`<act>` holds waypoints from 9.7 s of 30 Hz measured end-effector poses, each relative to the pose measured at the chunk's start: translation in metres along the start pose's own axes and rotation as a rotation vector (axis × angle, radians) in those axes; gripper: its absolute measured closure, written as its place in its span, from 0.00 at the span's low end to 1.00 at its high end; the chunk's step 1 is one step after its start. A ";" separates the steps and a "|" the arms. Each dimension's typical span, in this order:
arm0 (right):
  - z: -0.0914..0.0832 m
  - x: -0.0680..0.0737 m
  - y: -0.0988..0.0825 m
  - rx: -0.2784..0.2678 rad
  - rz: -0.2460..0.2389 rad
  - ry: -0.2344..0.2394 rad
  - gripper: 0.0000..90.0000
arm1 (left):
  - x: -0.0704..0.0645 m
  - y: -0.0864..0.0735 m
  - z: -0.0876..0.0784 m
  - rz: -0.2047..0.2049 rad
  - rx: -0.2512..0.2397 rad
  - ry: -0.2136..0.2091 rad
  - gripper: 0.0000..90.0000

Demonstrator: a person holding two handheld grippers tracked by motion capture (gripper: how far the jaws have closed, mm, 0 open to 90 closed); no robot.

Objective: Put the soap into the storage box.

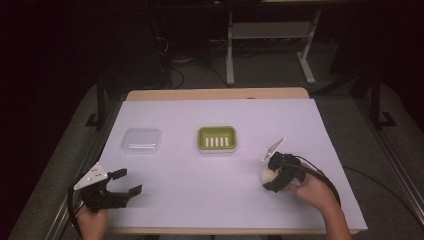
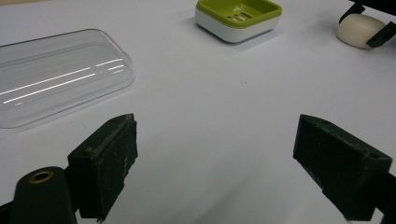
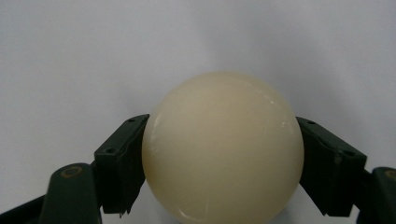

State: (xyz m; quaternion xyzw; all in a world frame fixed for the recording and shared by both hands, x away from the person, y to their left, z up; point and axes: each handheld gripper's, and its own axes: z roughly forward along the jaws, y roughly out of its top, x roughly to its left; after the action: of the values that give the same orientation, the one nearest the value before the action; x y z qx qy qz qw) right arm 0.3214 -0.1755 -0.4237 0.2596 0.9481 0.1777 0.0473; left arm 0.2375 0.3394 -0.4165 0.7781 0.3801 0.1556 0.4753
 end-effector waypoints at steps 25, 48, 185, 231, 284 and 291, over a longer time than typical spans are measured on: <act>-0.017 -0.010 0.022 -0.072 0.008 0.072 0.26 | -0.002 0.000 0.001 0.016 0.005 -0.018 0.14; -0.021 -0.024 0.047 -0.099 0.004 0.115 0.26 | 0.000 0.000 -0.001 0.007 0.000 -0.018 0.14; 0.039 -0.052 0.197 -0.062 -0.011 0.144 0.26 | 0.000 0.000 -0.004 0.018 -0.009 -0.001 0.14; 0.051 -0.053 0.200 -0.025 0.017 0.122 0.26 | 0.000 0.000 -0.004 0.016 -0.018 0.000 0.14; 0.009 -0.053 0.164 -0.129 0.032 0.142 0.28 | -0.004 0.003 -0.001 0.032 -0.011 -0.001 0.14; 0.008 -0.052 0.157 -0.140 0.035 0.147 0.28 | -0.005 0.003 -0.001 0.034 -0.011 -0.001 0.14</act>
State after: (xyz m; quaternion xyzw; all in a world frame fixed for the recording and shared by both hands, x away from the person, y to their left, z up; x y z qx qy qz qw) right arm 0.4421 -0.0733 -0.3742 0.2585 0.9295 0.2628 -0.0076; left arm 0.2353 0.3356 -0.4132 0.7820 0.3656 0.1651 0.4770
